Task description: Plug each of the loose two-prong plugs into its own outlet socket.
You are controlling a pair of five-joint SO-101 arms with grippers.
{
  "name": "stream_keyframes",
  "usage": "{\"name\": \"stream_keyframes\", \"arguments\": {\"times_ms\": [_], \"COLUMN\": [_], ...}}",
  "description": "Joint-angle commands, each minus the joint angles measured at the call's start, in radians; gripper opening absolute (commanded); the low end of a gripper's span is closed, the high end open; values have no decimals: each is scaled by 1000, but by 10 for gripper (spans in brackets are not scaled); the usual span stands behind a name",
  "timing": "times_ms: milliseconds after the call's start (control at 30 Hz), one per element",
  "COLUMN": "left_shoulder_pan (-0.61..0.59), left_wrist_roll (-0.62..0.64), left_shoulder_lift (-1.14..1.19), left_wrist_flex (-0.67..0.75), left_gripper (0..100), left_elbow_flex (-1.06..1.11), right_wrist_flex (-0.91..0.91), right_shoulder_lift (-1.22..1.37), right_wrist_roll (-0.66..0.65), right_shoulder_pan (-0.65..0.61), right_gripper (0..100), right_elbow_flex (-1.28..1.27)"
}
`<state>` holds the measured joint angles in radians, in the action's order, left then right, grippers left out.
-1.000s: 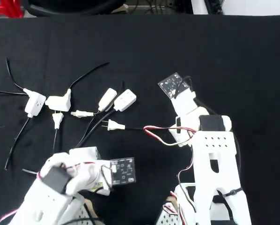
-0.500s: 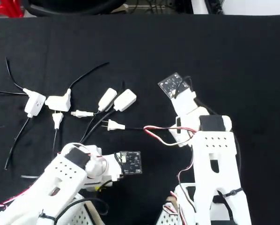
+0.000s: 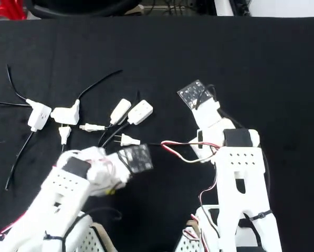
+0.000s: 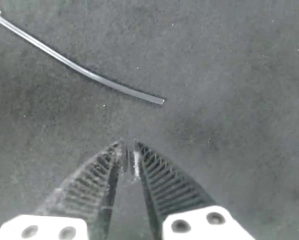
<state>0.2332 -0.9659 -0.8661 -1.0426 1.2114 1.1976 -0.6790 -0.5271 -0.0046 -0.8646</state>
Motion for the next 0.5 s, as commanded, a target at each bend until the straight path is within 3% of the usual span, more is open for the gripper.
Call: {"name": "stream_keyframes", "arguments": {"times_ms": [0, 300, 467], "left_shoulder_pan": [-36, -45, 24], "left_wrist_roll": [-11, 48, 273], "left_shoulder_lift": [-2, -9, -9], "left_wrist_flex": [-48, -48, -80], "left_gripper": [235, 234, 231], "left_elbow_flex": [-87, -87, -130], "right_wrist_flex": [-12, -11, -12], "right_shoulder_lift": [7, 5, 7], "right_wrist_roll": [2, 2, 2], "right_shoulder_pan": [26, 26, 26], "right_gripper": [13, 13, 13], "right_elbow_flex": [16, 16, 15]}}
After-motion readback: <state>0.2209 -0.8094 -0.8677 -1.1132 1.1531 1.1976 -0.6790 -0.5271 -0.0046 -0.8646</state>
